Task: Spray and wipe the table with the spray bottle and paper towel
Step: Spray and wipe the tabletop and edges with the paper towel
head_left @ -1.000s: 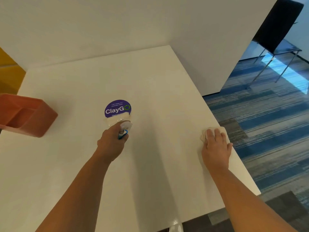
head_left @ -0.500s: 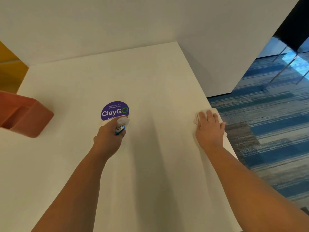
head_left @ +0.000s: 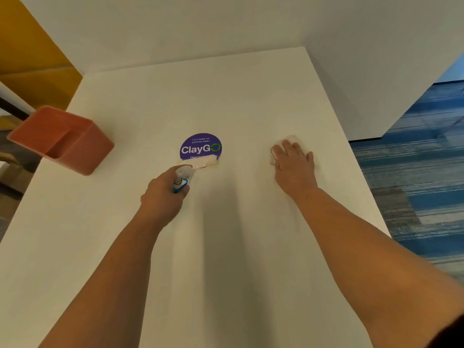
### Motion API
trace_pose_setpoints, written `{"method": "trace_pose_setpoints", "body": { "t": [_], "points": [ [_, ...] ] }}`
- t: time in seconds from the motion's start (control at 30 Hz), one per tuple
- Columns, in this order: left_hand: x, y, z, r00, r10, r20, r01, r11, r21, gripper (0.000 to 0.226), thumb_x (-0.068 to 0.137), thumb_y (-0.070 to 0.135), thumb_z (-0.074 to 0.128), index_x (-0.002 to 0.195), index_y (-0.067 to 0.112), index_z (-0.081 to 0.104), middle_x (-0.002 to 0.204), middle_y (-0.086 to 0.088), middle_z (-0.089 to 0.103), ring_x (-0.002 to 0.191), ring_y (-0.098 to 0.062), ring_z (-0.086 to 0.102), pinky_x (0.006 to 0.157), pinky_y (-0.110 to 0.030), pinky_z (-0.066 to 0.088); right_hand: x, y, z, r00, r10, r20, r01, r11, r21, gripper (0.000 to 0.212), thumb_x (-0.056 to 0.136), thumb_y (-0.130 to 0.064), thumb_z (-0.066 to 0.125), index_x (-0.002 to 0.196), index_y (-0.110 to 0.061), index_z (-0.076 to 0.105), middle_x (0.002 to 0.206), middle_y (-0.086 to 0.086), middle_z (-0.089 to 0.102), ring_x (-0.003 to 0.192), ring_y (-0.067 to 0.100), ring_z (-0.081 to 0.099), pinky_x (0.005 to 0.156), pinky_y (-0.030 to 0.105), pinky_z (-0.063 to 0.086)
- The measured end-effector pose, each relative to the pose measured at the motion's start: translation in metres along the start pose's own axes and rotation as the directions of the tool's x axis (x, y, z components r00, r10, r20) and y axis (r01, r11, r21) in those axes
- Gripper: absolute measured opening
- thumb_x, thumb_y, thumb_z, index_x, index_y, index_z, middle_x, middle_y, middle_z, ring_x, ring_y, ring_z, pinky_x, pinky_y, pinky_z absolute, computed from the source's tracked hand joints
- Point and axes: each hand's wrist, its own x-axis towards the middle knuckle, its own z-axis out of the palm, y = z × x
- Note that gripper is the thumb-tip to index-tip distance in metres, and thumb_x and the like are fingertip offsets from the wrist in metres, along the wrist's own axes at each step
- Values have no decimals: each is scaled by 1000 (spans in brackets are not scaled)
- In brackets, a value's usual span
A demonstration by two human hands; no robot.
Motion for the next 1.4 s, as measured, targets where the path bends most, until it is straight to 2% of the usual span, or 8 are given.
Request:
{"method": "trace_pose_setpoints", "body": {
  "t": [0.33, 0.47, 0.57, 0.67, 0.8, 1.07, 1.23, 1.4],
  "points": [
    [-32, -42, -35, 1000, -26, -7, 26, 999, -45, 45, 91, 18, 60, 120, 51, 54, 116, 8, 65, 105, -22, 61, 96, -50, 48, -89, -108, 8, 965, -255, 61, 244, 959, 143, 57, 77, -5, 49, 132, -22, 43, 147, 4, 34, 136, 31, 27, 108, 53, 21],
    [-50, -64, -55, 1000, -29, 9, 29, 998, -64, 45, 90, 18, 58, 120, 52, 53, 118, 11, 64, 107, -22, 60, 97, -50, 48, -128, -139, -5, 914, -405, 43, 345, 827, 445, 51, 82, -10, 34, 127, -20, 55, 142, 1, 45, 133, 23, 36, 110, 34, 24],
    [-61, -81, -76, 999, -39, 6, 39, 996, -86, 45, 91, 16, 57, 119, 51, 54, 120, 13, 63, 110, -21, 59, 97, -50, 48, -127, -137, -20, 970, -242, -10, 205, 798, 567, 42, 87, -6, 43, 126, -13, 58, 140, 4, 47, 128, 19, 41, 106, 17, 24],
    [-68, -101, -100, 999, -49, -16, 47, 994, -102, 44, 92, 14, 58, 119, 48, 56, 119, 14, 63, 111, -19, 58, 97, -50, 48, -118, -119, -14, 998, -11, -69, 40, 900, 434, 48, 80, -3, 44, 125, -10, 57, 137, 14, 49, 127, 31, 43, 106, 34, 30],
    [-76, -124, -123, 998, -52, -27, 48, 992, -121, 43, 93, 11, 58, 121, 44, 58, 118, 15, 64, 111, -15, 59, 100, -45, 48, -119, -142, -1, 999, 28, 39, -35, 981, 192, 51, 74, -4, 45, 122, -15, 56, 137, 14, 47, 127, 38, 40, 99, 57, 30],
    [-91, -167, -151, 998, -62, 20, 64, 991, -121, 45, 92, 14, 59, 121, 49, 56, 120, 13, 64, 112, -19, 59, 100, -48, 47, -196, -249, 14, 924, -378, 65, 325, 860, 393, 50, 78, -2, 42, 124, -15, 59, 137, 8, 50, 130, 30, 41, 110, 45, 28],
    [-97, -181, -163, 998, -57, 41, 61, 991, -118, 46, 92, 15, 59, 116, 53, 56, 118, 12, 65, 109, -19, 60, 98, -48, 48, -179, -220, -19, 987, -25, -159, 99, 874, 476, 44, 80, -8, 39, 115, -11, 66, 129, 12, 57, 119, 23, 48, 104, 23, 31],
    [-104, -188, -171, 998, -44, 45, 50, 988, -144, 43, 93, 12, 58, 121, 45, 59, 119, 15, 65, 111, -16, 59, 100, -44, 48, -169, -198, -1, 985, 174, 14, -173, 966, 193, 47, 79, -8, 34, 118, -9, 60, 130, 18, 53, 116, 39, 51, 89, 52, 45]
  ]
}}
